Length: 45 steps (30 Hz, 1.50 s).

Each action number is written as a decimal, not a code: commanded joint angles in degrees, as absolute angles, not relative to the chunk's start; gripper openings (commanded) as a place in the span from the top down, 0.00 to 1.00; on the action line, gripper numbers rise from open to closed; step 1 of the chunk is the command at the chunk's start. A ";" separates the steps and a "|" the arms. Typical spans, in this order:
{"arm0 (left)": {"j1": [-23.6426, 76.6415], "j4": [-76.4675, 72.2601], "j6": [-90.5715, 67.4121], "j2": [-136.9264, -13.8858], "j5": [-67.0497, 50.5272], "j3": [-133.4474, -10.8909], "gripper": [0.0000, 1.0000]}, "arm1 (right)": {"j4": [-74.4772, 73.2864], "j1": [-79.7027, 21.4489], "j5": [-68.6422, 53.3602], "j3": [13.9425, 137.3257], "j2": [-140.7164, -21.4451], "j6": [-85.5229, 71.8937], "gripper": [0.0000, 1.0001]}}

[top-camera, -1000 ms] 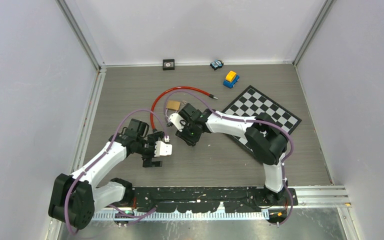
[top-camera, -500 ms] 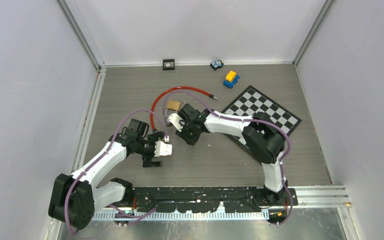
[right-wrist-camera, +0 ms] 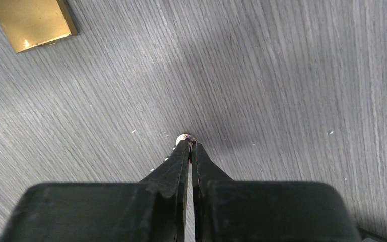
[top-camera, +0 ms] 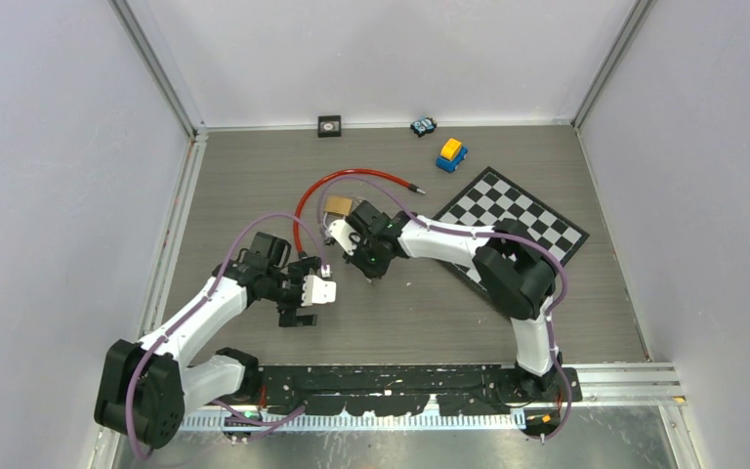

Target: Unlock with the key

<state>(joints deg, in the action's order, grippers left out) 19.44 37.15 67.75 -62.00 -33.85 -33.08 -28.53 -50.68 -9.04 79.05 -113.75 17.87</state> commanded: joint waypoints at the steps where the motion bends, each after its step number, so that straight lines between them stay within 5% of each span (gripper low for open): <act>1: 19.51 36.71 64.91 -62.33 -35.75 -35.74 0.00 | -29.64 -50.13 -9.17 82.54 -111.83 16.47 0.93; 25: 19.34 23.70 12.08 -80.92 -59.49 -61.16 0.00 | -26.94 -36.50 -27.42 83.53 -93.02 -6.56 0.99; 35: 19.34 0.58 -18.14 -87.66 -67.30 -58.89 0.28 | -26.82 -35.16 -27.40 82.46 -90.50 -7.09 0.99; 41: 19.34 -10.82 -31.57 -93.23 -67.99 -59.17 0.57 | -26.74 -35.03 -27.10 82.35 -90.24 -7.06 0.99; 45: 19.34 -15.82 -37.11 -95.70 -68.46 -59.10 0.64 | -26.75 -34.85 -26.92 82.28 -90.18 -7.14 0.99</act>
<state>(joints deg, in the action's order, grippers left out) 19.42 -6.22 -27.22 -94.30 -65.95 -58.92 -28.38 -35.14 -26.65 82.26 -93.34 -6.46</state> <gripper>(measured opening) 0.389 0.064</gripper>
